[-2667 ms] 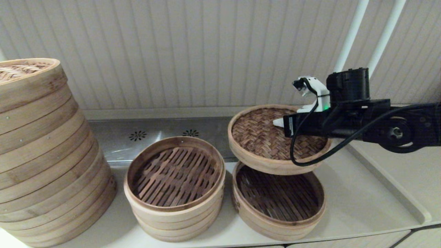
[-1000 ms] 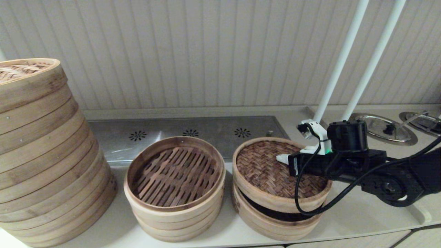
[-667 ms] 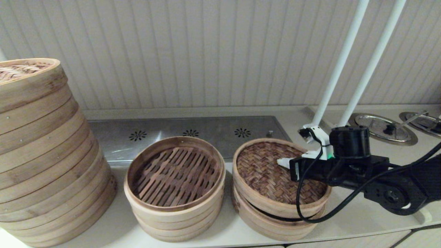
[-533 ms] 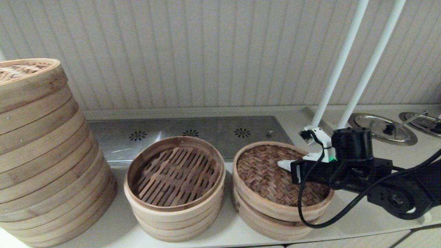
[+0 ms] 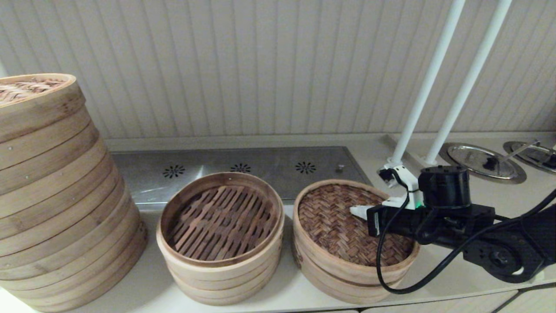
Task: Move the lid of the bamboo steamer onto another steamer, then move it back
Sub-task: Put the steamer
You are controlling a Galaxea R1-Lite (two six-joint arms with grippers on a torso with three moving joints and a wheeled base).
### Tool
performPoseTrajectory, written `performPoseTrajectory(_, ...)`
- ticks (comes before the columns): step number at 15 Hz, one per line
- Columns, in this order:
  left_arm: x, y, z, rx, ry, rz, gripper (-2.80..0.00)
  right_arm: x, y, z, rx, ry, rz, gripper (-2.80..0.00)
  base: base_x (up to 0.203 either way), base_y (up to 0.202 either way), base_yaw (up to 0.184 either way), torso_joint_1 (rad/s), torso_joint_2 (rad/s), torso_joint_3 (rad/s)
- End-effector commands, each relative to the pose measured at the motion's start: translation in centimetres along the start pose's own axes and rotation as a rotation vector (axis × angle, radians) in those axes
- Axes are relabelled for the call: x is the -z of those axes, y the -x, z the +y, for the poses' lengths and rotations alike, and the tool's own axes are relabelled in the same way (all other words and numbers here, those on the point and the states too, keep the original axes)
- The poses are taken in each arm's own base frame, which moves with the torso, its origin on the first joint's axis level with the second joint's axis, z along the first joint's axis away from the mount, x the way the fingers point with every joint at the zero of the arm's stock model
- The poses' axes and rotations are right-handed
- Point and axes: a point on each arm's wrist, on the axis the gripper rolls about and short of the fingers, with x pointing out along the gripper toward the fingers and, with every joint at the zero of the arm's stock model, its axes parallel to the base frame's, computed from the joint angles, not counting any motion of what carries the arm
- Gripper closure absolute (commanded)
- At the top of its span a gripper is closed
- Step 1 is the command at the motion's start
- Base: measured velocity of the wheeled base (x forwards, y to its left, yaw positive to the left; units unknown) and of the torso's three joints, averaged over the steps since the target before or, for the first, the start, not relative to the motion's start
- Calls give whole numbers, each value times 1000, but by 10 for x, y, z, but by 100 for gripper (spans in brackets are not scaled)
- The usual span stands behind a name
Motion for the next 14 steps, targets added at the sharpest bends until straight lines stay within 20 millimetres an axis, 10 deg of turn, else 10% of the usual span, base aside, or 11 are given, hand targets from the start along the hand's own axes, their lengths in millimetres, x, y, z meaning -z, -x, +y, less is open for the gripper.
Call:
performPoseTrajectory(1, 0, 0, 0, -1, 0, 2, 0, 4, -2, 0, -4, -2, 13, 0, 0, 0, 0, 0, 0, 0)
performPoseTrajectory(8, 0, 0, 0, -1, 0, 1, 0, 8, -4, 0, -3, -4, 21, 0, 0, 0, 0, 0, 0, 0)
performPoseTrajectory(9, 0, 0, 0, -1, 0, 1, 0, 7, -4, 0, -4, -2, 16, -280, 0, 0, 0, 0, 0, 0)
performPoseTrajectory(14, 0, 0, 0, -1, 0, 1, 0, -10, 10, 3, -3, 17, -57, -280, 0, 0, 0, 0, 0, 0)
